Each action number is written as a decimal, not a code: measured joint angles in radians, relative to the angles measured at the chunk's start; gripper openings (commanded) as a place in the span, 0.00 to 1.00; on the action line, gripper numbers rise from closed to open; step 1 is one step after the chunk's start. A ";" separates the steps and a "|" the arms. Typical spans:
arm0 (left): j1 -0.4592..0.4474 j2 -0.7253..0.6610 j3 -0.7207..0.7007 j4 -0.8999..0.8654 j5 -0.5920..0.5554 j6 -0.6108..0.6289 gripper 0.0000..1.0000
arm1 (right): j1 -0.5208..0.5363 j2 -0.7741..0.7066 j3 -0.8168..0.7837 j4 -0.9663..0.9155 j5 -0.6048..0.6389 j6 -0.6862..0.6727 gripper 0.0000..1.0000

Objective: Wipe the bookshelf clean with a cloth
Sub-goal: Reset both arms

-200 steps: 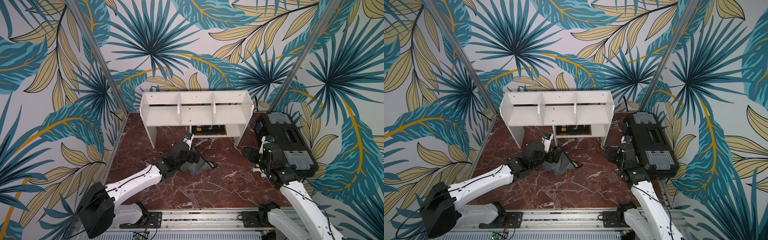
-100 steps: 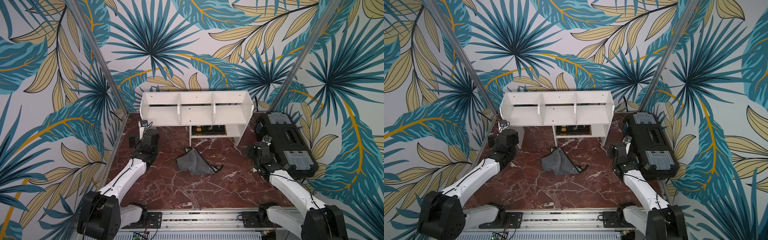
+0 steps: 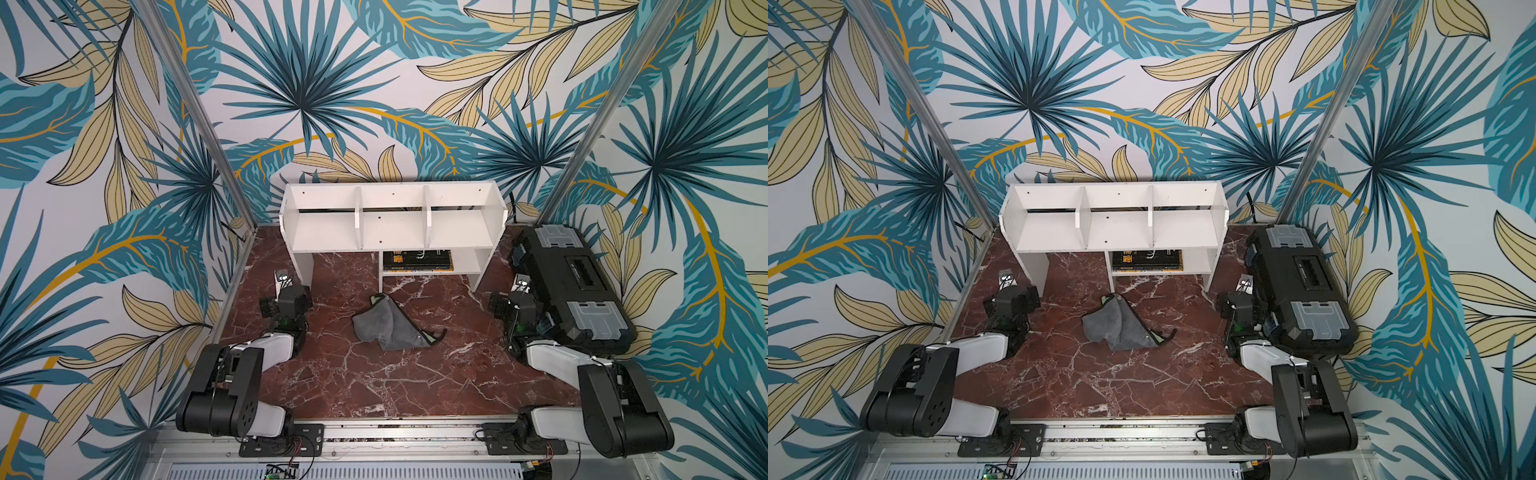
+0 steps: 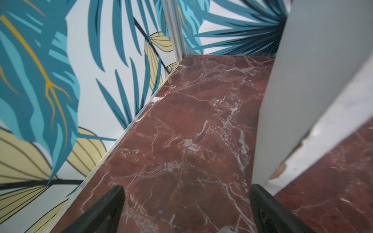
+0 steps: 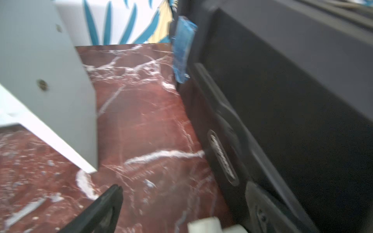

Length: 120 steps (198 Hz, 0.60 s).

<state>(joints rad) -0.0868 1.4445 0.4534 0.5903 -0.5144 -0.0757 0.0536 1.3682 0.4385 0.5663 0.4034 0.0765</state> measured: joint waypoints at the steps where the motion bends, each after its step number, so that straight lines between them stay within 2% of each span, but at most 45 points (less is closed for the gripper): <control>1: 0.000 0.002 0.000 0.006 0.008 0.003 1.00 | 0.000 0.002 0.002 0.005 -0.006 0.000 0.99; 18: -0.004 0.039 -0.021 0.114 0.085 0.043 1.00 | -0.002 0.087 -0.002 0.169 -0.095 -0.022 0.99; 32: -0.004 0.090 -0.054 0.218 0.129 0.063 1.00 | -0.003 0.137 -0.016 0.195 -0.123 -0.025 0.99; 70: -0.003 0.093 -0.060 0.247 0.186 0.077 1.00 | -0.008 0.155 -0.039 0.268 -0.141 -0.025 1.00; 120: -0.003 0.086 -0.060 0.251 0.206 0.087 1.00 | -0.008 0.152 -0.039 0.283 -0.143 -0.024 0.99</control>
<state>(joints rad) -0.0898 1.5307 0.3935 0.8410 -0.3084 0.0113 0.0452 1.5204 0.4000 0.8490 0.2604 0.0521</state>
